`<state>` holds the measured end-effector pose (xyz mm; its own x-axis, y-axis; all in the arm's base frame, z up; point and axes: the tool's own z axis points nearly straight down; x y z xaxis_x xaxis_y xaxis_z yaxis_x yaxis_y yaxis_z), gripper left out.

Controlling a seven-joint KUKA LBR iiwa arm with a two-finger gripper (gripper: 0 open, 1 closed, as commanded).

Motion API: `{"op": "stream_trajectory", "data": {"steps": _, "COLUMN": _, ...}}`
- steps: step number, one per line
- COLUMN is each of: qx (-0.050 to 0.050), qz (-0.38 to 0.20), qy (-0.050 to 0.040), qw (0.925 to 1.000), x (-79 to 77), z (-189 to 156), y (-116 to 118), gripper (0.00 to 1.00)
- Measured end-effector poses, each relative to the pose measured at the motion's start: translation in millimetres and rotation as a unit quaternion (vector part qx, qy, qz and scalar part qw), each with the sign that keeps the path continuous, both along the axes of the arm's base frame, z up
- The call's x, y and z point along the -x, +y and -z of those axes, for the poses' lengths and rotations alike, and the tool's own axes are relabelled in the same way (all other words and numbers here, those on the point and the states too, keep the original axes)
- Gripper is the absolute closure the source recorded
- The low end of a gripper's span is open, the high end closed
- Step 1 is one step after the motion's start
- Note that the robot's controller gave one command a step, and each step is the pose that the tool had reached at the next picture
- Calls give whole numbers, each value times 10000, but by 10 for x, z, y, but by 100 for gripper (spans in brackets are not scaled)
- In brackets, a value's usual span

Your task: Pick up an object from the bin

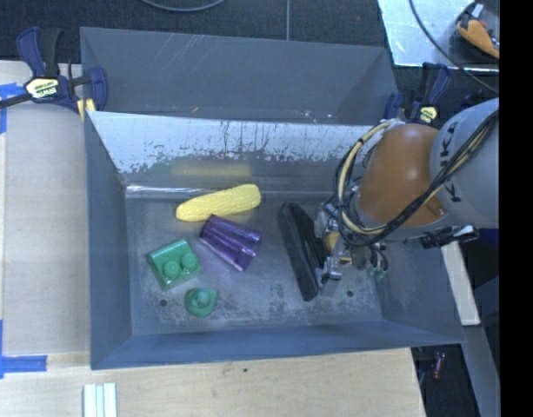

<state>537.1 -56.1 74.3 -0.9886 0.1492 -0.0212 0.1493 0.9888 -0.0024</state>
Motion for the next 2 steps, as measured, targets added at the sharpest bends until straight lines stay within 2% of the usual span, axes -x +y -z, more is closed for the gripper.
{"op": "stream_trajectory", "data": {"steps": 1, "qx": -12, "qz": -184, "qy": 0, "qw": 9998, "x": -165, "z": -446, "y": 427, "gripper": 0}}
{"op": "stream_trajectory", "data": {"steps": 2, "qx": -25, "qz": 2108, "qy": 23, "qw": 9775, "x": 196, "z": -259, "y": 161, "gripper": 0}}
